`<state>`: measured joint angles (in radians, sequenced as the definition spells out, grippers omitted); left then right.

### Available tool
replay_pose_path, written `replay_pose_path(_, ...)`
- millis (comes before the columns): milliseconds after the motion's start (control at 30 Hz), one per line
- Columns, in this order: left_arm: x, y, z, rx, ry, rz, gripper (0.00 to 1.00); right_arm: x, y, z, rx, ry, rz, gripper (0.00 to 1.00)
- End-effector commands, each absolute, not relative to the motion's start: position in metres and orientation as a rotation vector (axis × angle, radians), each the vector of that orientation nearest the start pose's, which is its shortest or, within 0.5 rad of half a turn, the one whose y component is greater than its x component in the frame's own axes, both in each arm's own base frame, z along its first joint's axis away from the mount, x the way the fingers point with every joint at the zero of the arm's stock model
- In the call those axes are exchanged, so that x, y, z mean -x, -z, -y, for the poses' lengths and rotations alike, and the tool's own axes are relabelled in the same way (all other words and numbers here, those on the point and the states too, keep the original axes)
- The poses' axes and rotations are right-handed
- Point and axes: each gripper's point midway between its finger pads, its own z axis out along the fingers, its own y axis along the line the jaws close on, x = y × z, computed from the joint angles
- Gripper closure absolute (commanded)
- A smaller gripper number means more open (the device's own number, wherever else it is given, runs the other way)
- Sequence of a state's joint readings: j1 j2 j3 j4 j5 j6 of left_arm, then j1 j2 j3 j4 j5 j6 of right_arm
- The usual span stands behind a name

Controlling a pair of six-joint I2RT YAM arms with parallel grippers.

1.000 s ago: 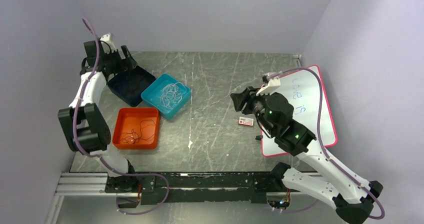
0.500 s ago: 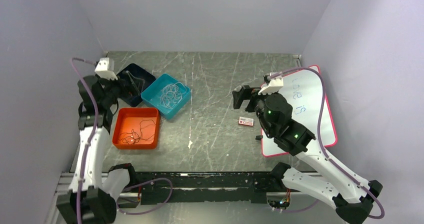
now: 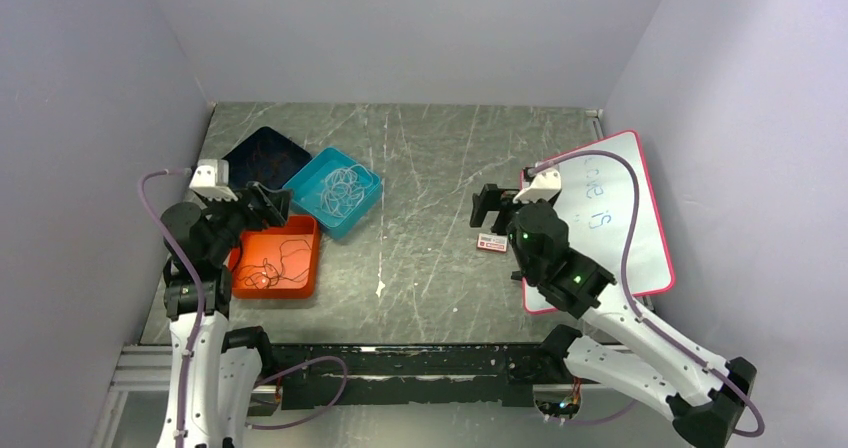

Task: Untangle the cables

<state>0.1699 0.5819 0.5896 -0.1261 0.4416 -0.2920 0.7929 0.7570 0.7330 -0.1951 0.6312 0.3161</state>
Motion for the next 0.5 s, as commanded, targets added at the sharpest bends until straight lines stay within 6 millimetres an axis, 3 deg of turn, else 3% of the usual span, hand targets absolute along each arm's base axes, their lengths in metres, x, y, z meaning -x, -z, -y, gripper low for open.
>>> replay_pose_path(0, -0.278, -0.249, 0.031, 0.150, 0.443, -1.719, 0.01, -0.274, -0.256, -0.128, -0.144, -0.193, -1.756, 0.00)
replay_pose_path(200, -0.278, -0.250, 0.028, 0.188, 0.440, -1.710, 0.00, -0.277, -0.244, -0.126, -0.169, -0.162, -1.774, 0.00)
replay_pose_path(467, -0.280, -0.243, 0.025, 0.213, 0.425, -1.732, 0.00, -0.276, -0.242, -0.141, -0.097, -0.229, -1.783, 0.00)
